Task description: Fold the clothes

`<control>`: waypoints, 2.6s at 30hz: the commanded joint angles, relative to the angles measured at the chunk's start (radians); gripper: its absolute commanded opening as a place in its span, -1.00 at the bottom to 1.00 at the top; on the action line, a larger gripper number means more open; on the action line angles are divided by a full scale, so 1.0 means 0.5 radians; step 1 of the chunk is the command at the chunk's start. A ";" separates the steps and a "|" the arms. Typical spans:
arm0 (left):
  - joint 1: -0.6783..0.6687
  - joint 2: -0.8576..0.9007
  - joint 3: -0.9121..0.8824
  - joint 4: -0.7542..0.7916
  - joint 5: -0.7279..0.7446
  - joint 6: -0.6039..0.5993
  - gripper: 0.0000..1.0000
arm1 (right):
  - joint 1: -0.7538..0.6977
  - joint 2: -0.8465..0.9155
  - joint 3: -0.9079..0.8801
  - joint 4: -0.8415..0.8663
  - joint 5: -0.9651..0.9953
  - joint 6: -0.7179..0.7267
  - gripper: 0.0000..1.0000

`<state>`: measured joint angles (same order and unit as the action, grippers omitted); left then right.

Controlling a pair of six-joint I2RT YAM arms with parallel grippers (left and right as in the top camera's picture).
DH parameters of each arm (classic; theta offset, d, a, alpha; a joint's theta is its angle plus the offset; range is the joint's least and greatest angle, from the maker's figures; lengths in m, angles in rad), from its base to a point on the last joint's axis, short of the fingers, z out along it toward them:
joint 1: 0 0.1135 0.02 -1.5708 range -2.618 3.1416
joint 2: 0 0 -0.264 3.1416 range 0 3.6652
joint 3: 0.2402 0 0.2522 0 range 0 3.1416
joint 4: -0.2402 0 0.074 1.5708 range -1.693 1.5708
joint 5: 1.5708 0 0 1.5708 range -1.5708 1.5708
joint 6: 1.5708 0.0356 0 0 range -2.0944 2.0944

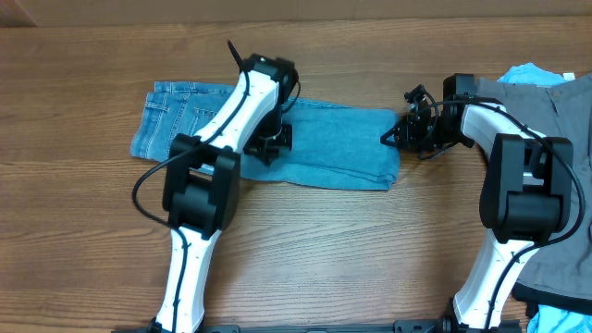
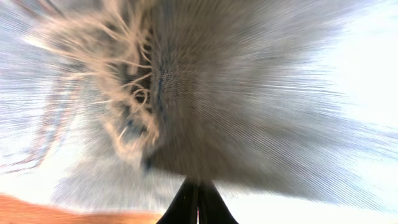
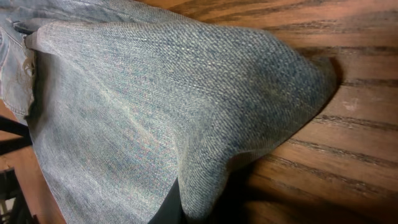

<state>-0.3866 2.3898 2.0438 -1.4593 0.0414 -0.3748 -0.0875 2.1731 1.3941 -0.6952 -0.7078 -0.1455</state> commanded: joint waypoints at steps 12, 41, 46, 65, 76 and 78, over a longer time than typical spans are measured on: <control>0.520 -0.786 0.201 -0.014 0.025 0.040 -0.78 | -0.247 -0.278 0.395 -0.565 0.271 -0.198 -0.92; 0.242 -0.397 -0.063 0.932 1.582 0.195 -0.92 | 0.288 -0.401 1.421 -1.299 0.847 0.047 -0.92; 0.115 -0.146 -0.063 1.167 1.669 0.057 -0.92 | 0.288 -0.403 1.572 -1.421 0.894 0.130 -0.92; -0.053 -0.043 -0.075 1.392 0.857 -0.316 -0.92 | 0.289 -0.404 1.614 -1.444 0.906 0.269 -0.92; -0.105 0.248 -0.126 1.731 1.069 -0.422 -0.92 | 0.289 -0.404 1.614 -1.464 0.906 0.278 -0.92; -0.104 0.238 -0.110 1.788 1.099 -0.398 -0.92 | 0.289 -0.404 1.614 -1.465 0.907 0.278 -0.92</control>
<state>-0.4385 2.4989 1.9930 -0.5907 0.5613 -0.5743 0.0605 2.0064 2.1620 -1.4380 -0.2539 -0.0181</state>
